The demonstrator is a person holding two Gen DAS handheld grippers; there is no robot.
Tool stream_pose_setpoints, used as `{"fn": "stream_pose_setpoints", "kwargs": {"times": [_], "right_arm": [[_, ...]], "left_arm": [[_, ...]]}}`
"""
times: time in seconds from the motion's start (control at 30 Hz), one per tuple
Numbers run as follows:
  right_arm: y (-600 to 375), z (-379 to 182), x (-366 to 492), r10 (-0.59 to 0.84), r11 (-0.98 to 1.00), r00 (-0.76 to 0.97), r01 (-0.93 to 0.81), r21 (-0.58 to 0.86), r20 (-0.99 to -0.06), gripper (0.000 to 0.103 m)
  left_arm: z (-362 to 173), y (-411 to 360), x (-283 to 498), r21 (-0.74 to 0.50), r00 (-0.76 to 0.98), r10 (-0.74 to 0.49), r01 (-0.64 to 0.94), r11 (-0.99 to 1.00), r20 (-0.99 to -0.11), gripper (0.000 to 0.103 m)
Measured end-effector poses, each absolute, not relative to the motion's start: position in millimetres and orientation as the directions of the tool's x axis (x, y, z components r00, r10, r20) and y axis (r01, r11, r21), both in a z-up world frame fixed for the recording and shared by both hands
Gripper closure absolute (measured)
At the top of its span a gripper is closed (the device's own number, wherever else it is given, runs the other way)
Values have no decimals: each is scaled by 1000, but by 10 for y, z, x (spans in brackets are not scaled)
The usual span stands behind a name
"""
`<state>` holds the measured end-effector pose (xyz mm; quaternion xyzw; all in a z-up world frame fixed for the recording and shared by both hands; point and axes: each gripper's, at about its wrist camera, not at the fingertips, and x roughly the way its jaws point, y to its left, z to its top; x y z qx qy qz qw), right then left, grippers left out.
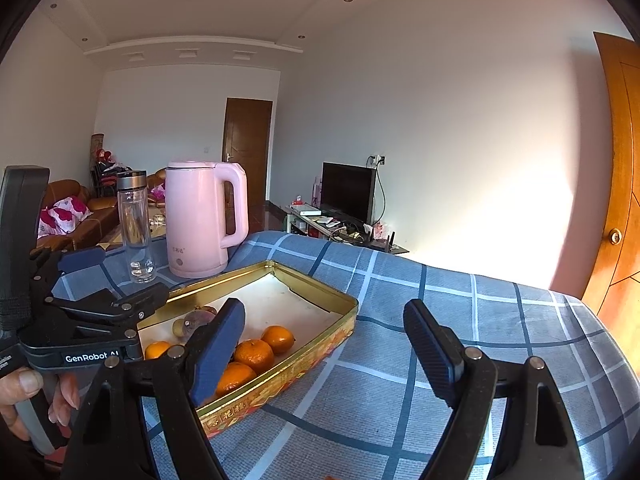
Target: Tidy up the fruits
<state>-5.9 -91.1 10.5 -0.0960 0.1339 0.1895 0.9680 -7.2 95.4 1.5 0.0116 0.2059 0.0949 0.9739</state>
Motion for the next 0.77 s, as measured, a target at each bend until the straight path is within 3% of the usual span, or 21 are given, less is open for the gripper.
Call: {"fn": "stream_pose_setpoints", "kwargs": {"times": [0.77], "right_arm": [[-988, 112, -80, 336, 911, 893, -388, -136, -300, 20]], "left_arm": [[-22, 848, -54, 120, 888, 227, -195, 973, -400, 0]]}}
